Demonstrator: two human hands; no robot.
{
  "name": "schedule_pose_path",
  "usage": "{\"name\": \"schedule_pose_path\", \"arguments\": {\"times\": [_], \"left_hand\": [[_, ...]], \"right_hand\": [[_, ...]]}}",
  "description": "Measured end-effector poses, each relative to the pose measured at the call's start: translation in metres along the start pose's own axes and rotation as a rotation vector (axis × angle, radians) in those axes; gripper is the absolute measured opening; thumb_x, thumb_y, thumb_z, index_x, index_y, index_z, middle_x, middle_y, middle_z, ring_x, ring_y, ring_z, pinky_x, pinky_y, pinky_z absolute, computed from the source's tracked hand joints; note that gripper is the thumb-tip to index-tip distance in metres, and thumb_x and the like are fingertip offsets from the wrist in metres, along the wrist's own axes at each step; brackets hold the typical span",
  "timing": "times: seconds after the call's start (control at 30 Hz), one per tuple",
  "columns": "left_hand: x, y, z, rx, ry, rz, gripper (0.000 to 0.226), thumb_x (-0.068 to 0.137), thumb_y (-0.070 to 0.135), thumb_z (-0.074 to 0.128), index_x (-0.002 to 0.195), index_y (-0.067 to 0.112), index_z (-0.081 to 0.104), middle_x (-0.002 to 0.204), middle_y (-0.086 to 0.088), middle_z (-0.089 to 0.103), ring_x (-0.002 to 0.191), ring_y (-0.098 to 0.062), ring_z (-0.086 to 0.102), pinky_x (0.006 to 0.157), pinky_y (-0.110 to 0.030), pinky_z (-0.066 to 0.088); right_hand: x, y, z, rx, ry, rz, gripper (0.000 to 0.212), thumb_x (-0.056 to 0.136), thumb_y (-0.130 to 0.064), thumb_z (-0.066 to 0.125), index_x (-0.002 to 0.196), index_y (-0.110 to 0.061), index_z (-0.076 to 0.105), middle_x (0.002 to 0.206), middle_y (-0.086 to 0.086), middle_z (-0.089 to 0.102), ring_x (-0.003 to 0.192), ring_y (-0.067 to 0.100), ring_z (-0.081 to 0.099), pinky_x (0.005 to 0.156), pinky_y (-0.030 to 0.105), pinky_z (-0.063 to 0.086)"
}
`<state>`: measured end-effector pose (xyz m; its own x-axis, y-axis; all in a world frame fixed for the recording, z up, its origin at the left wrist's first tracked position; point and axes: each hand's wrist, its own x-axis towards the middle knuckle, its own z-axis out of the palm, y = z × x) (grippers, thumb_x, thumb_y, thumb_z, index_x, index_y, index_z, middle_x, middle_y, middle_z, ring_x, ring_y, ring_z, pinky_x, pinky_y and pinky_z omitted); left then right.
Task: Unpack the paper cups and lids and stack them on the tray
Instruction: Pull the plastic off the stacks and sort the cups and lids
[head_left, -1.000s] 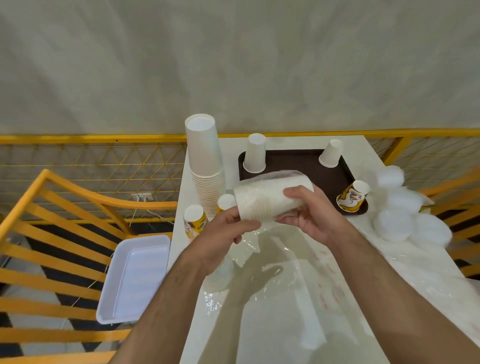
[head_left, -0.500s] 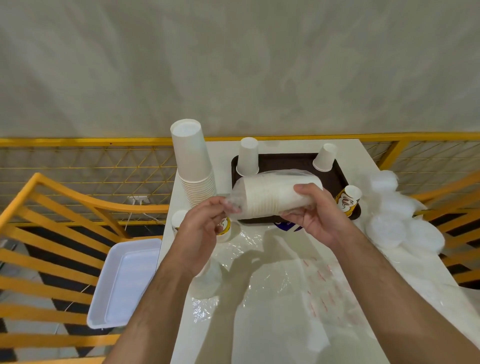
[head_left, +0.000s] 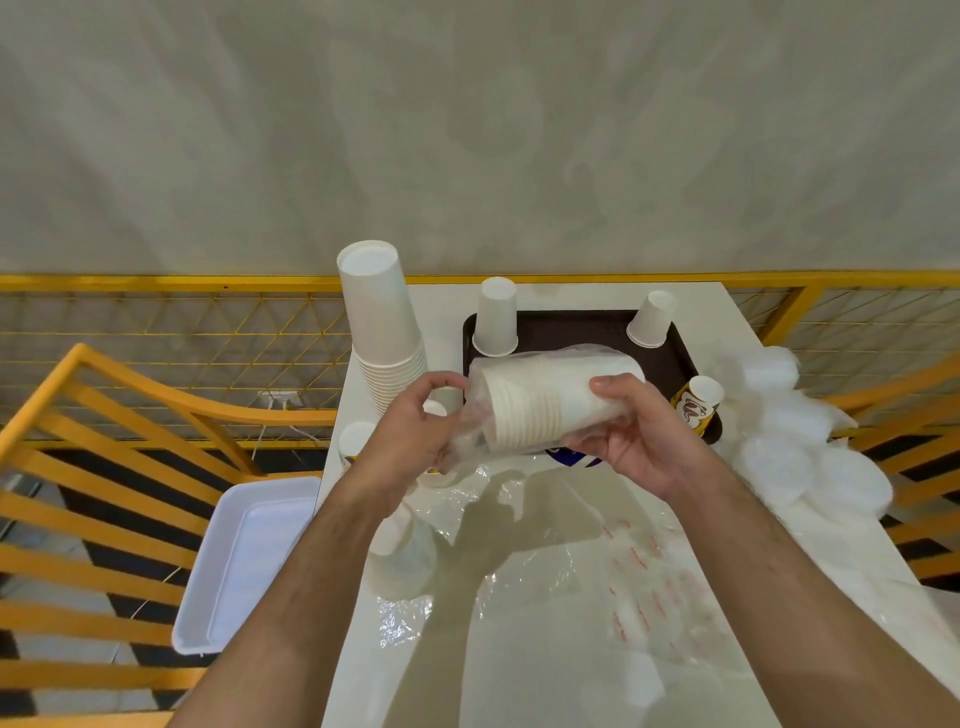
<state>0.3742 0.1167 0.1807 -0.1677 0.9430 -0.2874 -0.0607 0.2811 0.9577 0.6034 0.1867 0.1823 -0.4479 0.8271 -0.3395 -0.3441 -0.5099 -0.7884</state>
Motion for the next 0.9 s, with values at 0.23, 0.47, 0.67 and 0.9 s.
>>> {"name": "schedule_pose_path", "arguments": {"times": [0.23,0.47,0.67,0.9], "left_hand": [[0.003,0.006,-0.005,0.101,0.223,0.232,0.017,0.099,0.017,0.059,0.093,0.021,0.074,0.053,-0.001,0.054,0.051,-0.010,0.052,0.056,-0.019,0.043],[-0.011,0.007,0.004,-0.477,0.224,0.023,0.015,0.104,0.026,0.048,0.103,0.015,0.059,0.082,-0.007,0.068,0.076,-0.026,0.064,0.064,-0.031,0.051],[-0.019,0.005,0.013,-0.122,0.012,0.033,0.022,0.102,0.021,0.052,0.089,0.019,0.070,0.069,-0.003,0.059,0.069,-0.019,0.049,0.070,-0.033,0.043],[-0.018,0.006,0.011,0.482,0.205,0.392,0.018,0.085,0.010,0.074,0.080,0.023,0.063,0.059,0.009,0.042,0.054,-0.005,0.039,0.054,-0.013,0.034]], "right_hand": [[-0.005,-0.002,-0.007,-0.021,-0.020,0.027,0.047,0.074,-0.014,0.067,0.119,-0.007,0.059,0.097,0.011,0.072,0.082,0.025,0.074,0.061,0.039,0.062],[-0.002,-0.005,-0.013,0.104,0.066,-0.003,0.066,0.079,-0.013,0.074,0.139,-0.010,0.049,0.123,0.016,0.062,0.098,0.030,0.072,0.060,0.032,0.060],[0.001,-0.003,-0.015,0.103,0.101,-0.033,0.067,0.079,-0.014,0.072,0.142,-0.011,0.048,0.129,0.017,0.060,0.113,0.034,0.066,0.063,0.031,0.060],[-0.001,-0.006,-0.016,0.044,0.085,-0.056,0.074,0.072,-0.014,0.079,0.140,-0.010,0.049,0.127,0.016,0.061,0.103,0.032,0.071,0.063,0.033,0.060]]}}
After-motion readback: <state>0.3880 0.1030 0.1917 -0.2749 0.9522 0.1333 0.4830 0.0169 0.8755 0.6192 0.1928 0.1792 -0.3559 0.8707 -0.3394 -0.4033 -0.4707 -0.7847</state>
